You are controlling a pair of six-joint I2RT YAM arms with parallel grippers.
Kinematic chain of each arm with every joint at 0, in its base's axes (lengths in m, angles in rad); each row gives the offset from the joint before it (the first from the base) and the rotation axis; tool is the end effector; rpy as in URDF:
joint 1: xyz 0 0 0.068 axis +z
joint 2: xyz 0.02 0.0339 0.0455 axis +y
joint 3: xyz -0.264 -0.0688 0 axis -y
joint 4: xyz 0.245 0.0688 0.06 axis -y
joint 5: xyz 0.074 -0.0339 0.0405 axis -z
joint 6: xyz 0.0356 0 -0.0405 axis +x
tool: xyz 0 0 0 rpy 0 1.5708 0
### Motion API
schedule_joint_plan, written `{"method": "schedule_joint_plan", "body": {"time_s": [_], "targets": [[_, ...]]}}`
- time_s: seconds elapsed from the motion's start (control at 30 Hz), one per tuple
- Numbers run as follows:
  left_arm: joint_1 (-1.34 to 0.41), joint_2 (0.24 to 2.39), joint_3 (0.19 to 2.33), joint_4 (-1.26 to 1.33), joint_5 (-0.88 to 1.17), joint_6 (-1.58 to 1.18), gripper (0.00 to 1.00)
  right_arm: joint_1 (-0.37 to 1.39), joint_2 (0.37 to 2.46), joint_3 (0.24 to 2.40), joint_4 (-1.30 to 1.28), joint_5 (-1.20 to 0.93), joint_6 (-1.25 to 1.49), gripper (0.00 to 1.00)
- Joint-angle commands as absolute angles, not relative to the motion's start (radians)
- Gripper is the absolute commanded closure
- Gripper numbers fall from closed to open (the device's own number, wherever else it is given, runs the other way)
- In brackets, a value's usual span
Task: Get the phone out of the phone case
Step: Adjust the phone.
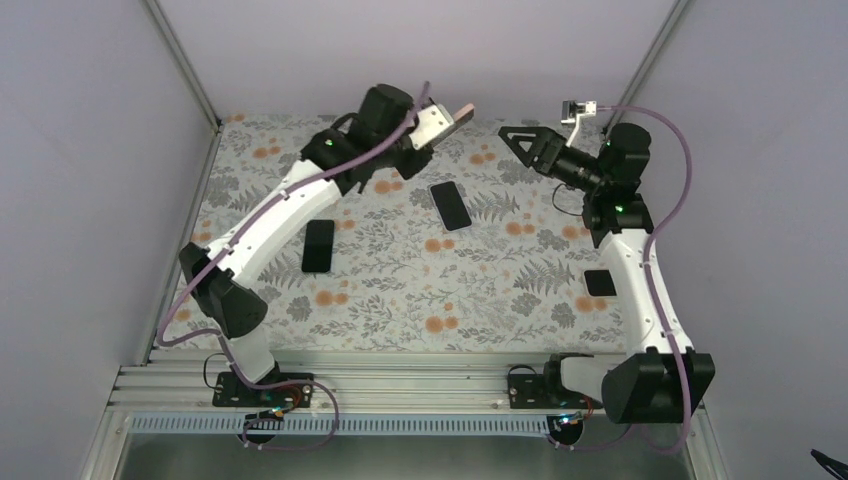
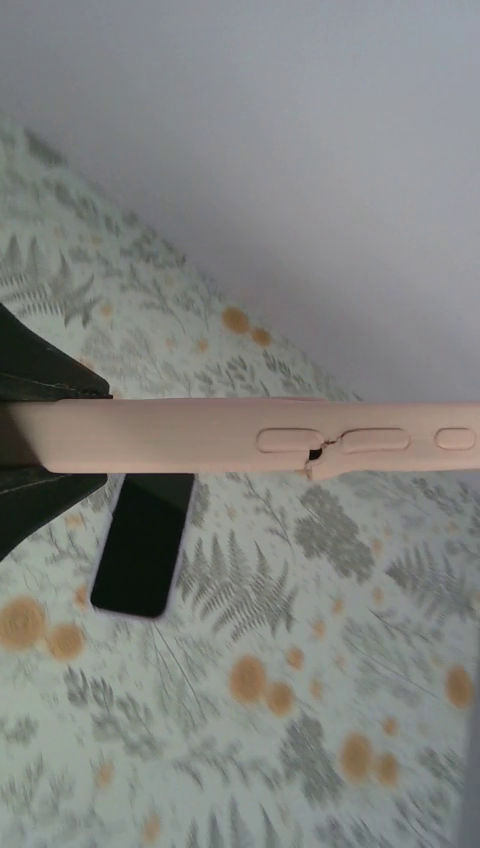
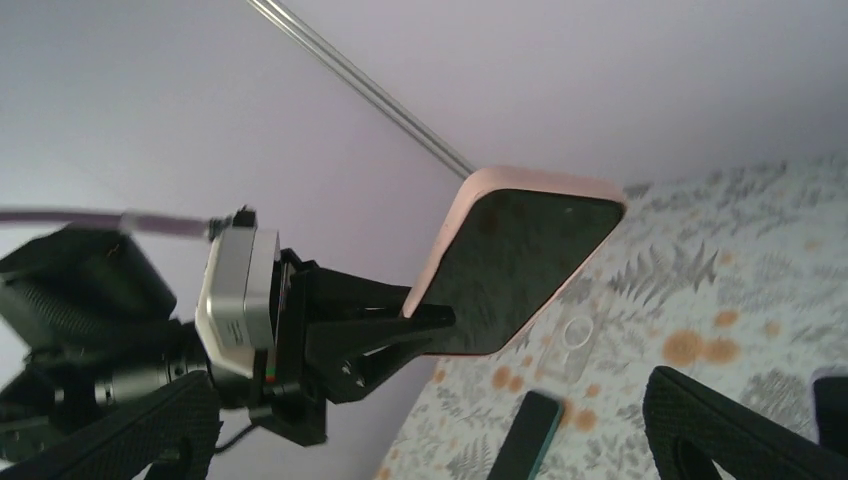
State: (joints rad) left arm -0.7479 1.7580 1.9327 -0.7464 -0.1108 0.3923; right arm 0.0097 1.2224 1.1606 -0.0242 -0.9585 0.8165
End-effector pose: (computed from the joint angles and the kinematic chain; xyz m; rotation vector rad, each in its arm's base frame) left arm 0.2900 -0.2637 0.4154 1.0999 1.8356 -0.0897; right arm 0.2719 0.0318 0.3983 -0.0756 1.8198 1.3881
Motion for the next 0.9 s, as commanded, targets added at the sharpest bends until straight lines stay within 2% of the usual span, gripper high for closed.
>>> {"method": "schedule_joint_plan", "body": {"time_s": [0.0, 0.2, 0.37, 0.53, 0.63, 0.87], "targets": [[-0.674, 1.688, 1.984, -0.739, 0.214, 0.232, 0.98, 0.002, 1.174, 1.202, -0.042, -0.875, 0.645, 0.01], [-0.502, 1.59, 1.872, -0.601, 0.61, 0.078, 0.98, 0.002, 1.153, 1.228, -0.024, -0.916, 0.535, 0.01], [-0.433, 1.549, 1.804, -0.431, 0.817, -0.143, 0.97, 0.015, 1.184, 1.204, 0.154, -1.096, 0.637, 0.01], [-0.411, 1.533, 1.713, -0.216, 0.959, -0.382, 0.98, 0.056, 1.204, 1.209, 0.299, -1.093, 0.775, 0.01], [-0.404, 1.534, 1.62, 0.024, 1.037, -0.58, 0.98, 0.087, 1.231, 1.221, 0.336, -1.063, 0.85, 0.0], [-0.403, 1.506, 1.376, 0.509, 1.08, -0.976, 0.98, 0.151, 1.266, 1.138, 0.523, -1.032, 1.06, 0.09]]}}
